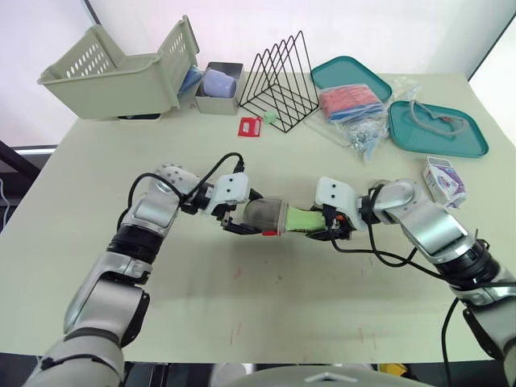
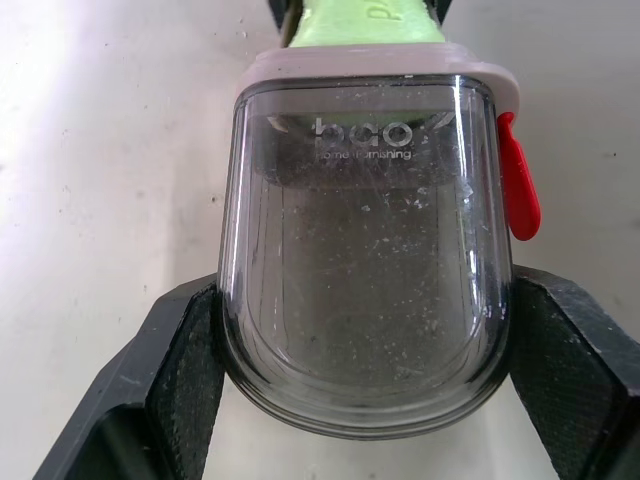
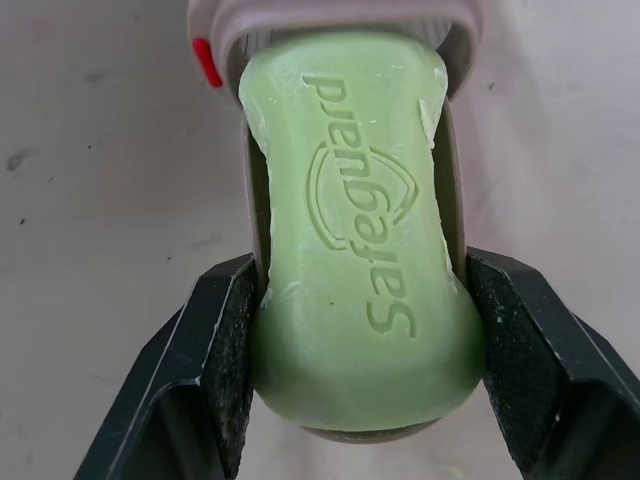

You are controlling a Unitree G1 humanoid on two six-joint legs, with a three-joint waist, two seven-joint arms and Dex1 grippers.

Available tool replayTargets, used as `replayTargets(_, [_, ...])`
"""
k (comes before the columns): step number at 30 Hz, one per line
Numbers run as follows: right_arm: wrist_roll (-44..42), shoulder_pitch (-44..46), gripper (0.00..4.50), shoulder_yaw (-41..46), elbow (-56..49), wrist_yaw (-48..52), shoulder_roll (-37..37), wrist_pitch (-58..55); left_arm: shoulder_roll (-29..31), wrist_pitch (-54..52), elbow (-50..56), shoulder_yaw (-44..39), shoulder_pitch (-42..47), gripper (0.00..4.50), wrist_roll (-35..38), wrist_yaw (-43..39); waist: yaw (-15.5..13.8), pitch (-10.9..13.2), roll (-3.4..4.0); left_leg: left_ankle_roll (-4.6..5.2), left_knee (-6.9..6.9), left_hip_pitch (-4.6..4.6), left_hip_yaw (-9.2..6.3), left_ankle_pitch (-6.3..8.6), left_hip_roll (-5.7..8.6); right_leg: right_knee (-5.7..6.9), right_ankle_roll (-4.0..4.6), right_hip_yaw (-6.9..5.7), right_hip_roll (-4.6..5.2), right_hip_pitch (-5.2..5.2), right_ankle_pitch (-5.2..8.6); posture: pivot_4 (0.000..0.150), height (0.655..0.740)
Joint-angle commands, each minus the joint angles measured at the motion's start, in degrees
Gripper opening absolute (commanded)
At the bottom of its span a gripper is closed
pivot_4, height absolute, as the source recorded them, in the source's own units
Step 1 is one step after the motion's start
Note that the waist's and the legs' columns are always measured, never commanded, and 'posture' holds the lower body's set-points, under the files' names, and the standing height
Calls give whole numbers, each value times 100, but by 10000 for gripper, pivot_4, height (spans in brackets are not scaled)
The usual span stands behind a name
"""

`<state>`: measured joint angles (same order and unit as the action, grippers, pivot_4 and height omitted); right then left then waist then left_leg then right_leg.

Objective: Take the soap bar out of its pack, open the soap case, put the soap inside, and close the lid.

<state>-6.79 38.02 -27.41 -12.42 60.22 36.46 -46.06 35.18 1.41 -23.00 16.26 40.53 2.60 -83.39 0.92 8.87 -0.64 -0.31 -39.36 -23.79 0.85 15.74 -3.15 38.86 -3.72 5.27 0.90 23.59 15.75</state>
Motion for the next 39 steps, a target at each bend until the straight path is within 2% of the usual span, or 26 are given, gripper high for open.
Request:
replayTargets(1, [2, 268, 24507, -48, -122, 23, -101, -58, -118, -79, 291, -75, 127, 34543, 185, 28, 1, 0, 0, 0, 0, 0, 0, 0, 0, 0, 0, 0, 0, 0, 0, 1500, 7400])
replayTargets(16, [35, 905, 24507, -281, -381, 216, 0, -492, -451, -217, 398, 1, 84, 34543, 129, 247, 0, 0, 0, 0, 0, 0, -1, 0, 0, 0, 0, -1, 0, 1, 0, 1500, 7400])
replayTargets(17, [9, 908, 34531, -254, -388, 200, -35, -500, -459, -213, 383, -3, 94, 34543, 129, 263, 1, 0, 0, 0, 0, -1, -1, 0, 0, 0, 0, -1, 0, 1, 0, 1500, 7400])
replayTargets(18, [-21, 904, 37180, -227, -396, 190, -66, -513, -465, -212, 372, -7, 101, 34543, 131, 274, 5, 0, 0, 0, 0, -1, -1, 0, 0, 0, 0, -1, 0, 1, 0, 1500, 7400])
replayTargets(19, [-53, 888, 42426, -188, -407, 171, -97, -516, -466, -207, 360, -8, 108, 34543, 127, 284, 8, 0, 0, 0, 0, -1, -1, 0, 0, 0, 0, -1, 0, 1, 0, 1500, 7400])
replayTargets(20, [-78, 873, 44113, -168, -422, 171, -107, -505, -465, -201, 352, -9, 111, 34543, 121, 288, 8, 0, 0, 0, 1, -1, -1, 0, 0, 1, 0, -1, 0, 1, 0, 1500, 7400])
replayTargets(29, [-131, 678, 44113, -22, -392, 234, 190, -246, -377, -91, 274, 15, 100, 34543, 24, 257, -10, 0, 0, 0, 0, -2, -2, 0, 1, -1, 0, -2, 1, 1, 0, 1500, 7400])
replayTargets(39, [-83, 354, 44113, 375, 192, 230, 614, 370, -369, -40, 240, 32, 103, 34543, 26, 244, -3, 0, 0, 0, 1, -2, -2, 0, 0, -2, 0, -2, 0, 1, 0, 1500, 7400])
